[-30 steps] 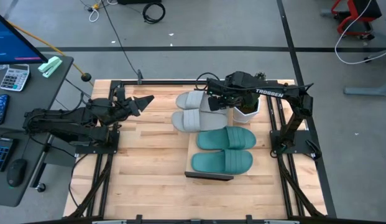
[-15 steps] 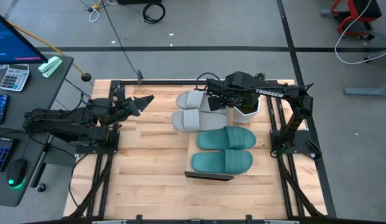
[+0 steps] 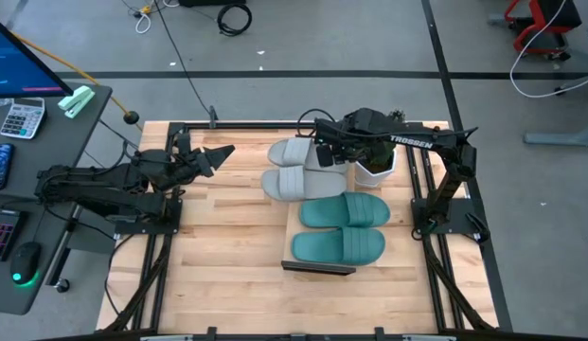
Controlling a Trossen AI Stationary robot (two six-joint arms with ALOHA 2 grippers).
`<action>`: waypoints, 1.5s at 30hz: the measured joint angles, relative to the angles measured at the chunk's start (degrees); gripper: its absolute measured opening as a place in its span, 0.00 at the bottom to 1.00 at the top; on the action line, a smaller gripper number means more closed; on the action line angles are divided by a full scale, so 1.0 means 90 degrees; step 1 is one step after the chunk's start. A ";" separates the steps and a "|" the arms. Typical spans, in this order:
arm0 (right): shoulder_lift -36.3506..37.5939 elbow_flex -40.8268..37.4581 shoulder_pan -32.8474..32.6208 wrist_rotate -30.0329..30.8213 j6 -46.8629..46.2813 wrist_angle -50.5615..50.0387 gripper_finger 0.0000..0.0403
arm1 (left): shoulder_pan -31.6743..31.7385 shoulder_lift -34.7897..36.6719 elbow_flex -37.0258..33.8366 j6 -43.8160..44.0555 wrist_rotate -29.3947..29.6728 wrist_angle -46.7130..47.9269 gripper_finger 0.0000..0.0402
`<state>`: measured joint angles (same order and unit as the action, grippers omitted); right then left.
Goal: Pick and place slides into the shelf
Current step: Adjust the green slide on the shelf
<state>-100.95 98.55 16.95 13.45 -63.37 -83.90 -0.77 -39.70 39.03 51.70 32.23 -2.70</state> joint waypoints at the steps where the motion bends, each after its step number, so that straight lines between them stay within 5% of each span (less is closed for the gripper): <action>1: 0.0000 0.0045 0.0000 0.0030 0.0006 0.0001 0.33 | 0.0000 -0.0002 0.0000 0.0000 0.0000 0.0000 0.18; 13: 0.0000 0.0740 -0.0220 -0.0065 0.0104 -0.0264 0.26 | -0.0005 -0.0002 0.0000 -0.0002 -0.0005 0.0000 0.17; 30: 0.0758 0.0812 -0.2075 -0.0890 -0.1086 -0.0677 0.01 | -0.0005 -0.0002 0.0000 0.0011 -0.0061 0.0104 0.16; 45: 0.2155 -0.1146 -0.3674 -0.1722 -0.3808 -0.0691 0.15 | -0.0003 -0.0002 0.0000 0.0015 -0.0066 0.0102 0.14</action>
<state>-81.55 88.24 -16.11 -2.04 -97.64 -90.12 -0.80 -39.72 39.03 51.83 31.64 -1.78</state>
